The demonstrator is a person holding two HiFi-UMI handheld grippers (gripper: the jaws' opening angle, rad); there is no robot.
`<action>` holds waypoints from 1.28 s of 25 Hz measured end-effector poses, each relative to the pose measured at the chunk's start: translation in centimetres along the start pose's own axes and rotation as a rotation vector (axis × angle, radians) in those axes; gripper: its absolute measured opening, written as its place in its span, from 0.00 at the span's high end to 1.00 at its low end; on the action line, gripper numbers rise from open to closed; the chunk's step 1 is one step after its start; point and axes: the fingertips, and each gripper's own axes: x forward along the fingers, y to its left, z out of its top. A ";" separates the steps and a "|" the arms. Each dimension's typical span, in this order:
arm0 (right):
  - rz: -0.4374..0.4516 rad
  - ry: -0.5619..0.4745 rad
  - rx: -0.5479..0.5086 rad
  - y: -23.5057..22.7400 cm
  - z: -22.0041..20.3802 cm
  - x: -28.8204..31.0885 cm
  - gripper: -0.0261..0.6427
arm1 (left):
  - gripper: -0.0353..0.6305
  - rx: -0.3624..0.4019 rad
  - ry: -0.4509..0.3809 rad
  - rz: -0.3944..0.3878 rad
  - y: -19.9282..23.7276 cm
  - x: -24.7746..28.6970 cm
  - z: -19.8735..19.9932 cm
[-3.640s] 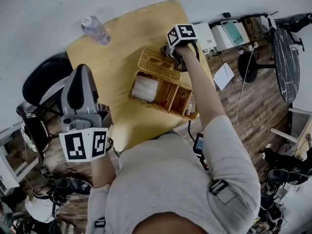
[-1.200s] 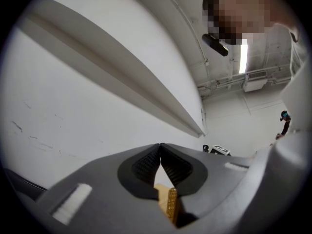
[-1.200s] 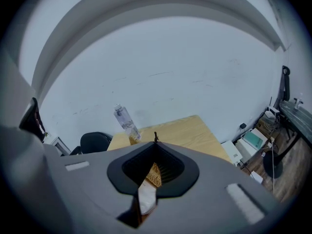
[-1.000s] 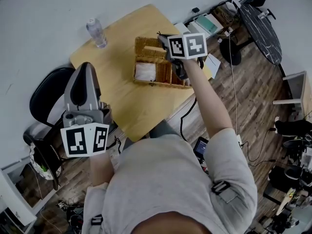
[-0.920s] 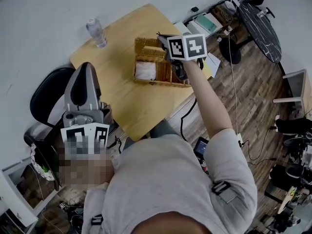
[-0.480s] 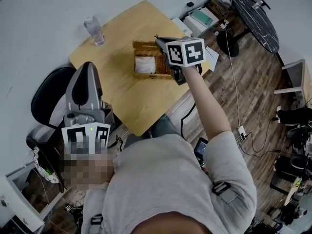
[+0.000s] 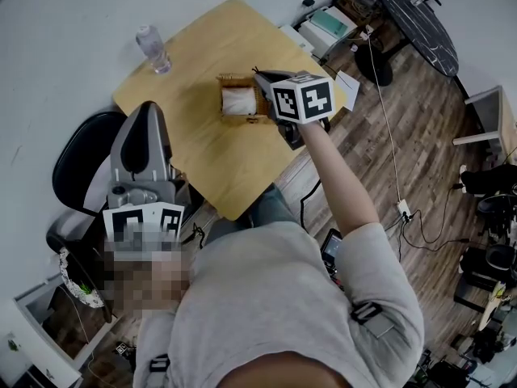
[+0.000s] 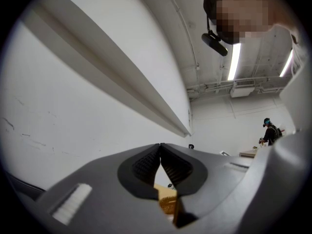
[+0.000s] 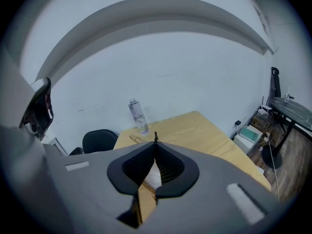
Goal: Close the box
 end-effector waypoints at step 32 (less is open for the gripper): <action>-0.030 0.057 0.073 1.6 -8.1 0.6 0.94 | 0.86 -0.005 0.030 -0.036 -0.2 -1.7 -0.9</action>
